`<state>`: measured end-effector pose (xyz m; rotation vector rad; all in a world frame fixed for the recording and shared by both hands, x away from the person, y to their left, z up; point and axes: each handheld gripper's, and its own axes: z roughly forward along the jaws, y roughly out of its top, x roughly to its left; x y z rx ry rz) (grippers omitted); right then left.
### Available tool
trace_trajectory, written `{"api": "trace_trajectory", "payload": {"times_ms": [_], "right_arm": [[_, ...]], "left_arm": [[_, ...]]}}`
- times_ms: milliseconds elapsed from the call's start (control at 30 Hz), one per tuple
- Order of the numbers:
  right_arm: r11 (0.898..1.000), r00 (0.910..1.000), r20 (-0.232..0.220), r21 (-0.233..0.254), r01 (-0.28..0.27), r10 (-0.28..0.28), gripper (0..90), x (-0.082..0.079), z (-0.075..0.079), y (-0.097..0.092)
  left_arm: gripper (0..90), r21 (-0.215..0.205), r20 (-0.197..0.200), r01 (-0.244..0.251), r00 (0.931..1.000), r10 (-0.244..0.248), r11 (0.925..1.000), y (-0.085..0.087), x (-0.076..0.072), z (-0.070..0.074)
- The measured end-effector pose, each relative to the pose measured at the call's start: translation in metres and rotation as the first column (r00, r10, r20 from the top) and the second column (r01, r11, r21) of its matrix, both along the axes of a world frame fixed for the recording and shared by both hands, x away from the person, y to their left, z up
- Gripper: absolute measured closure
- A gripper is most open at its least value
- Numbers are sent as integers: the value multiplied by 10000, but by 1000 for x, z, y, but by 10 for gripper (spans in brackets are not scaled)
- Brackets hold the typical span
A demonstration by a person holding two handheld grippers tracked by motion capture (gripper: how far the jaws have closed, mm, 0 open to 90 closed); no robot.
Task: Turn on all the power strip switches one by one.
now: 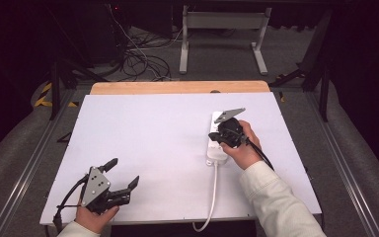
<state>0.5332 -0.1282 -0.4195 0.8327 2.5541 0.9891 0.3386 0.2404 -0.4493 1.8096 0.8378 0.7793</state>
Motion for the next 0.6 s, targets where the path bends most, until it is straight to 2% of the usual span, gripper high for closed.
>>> {"api": "trace_trajectory", "payload": {"times_ms": [67,167,267,600], "right_arm": [[10000,10000,62,-51,-68,68,900,1,3,0],[9999,9999,98,-43,111,-111,900,4,3,-2],[9998,9998,30,60,212,-212,900,8,2,-5],[9989,9990,-36,-79,453,-453,900,21,-4,-7]], "left_arm": [[165,45,60,14,10000,-15,10000,-1,-1,0],[165,57,98,-8,10000,7,10000,0,-1,1],[165,16,50,-4,10000,4,10000,0,-1,0],[165,72,86,-11,10000,10,10000,0,-1,0]]}}
